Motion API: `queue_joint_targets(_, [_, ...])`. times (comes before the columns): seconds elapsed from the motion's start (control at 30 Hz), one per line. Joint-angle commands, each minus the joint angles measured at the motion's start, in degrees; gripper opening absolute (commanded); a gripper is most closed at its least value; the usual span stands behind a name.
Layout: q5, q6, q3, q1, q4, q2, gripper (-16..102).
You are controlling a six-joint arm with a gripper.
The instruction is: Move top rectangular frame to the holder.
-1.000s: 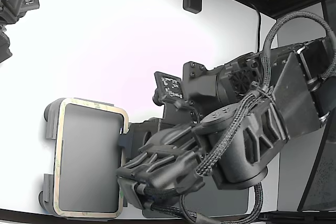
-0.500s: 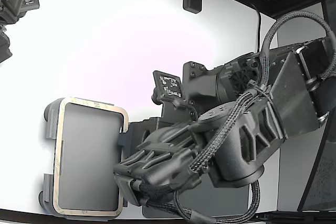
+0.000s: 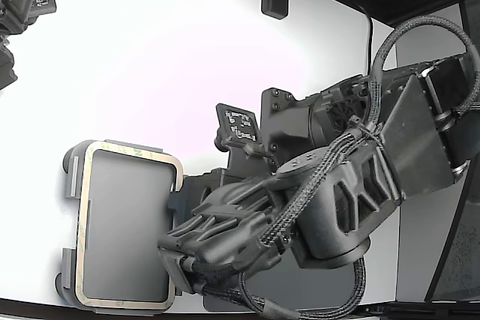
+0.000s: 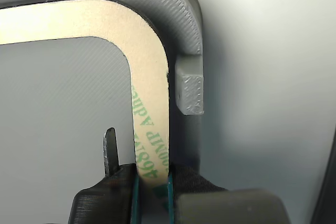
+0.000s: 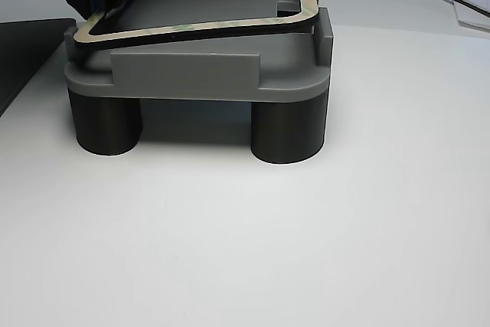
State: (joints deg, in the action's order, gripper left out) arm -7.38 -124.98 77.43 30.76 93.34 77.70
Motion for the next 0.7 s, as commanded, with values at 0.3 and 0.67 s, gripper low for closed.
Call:
queue_joint_targets(0.3, [0.3, 0.2, -1.1, -1.1, -0.5, 0.9, -11])
queue_joint_targets(0.67, [-1.4, 1.6, -0.6, -0.9, -0.4, 1.0, 94])
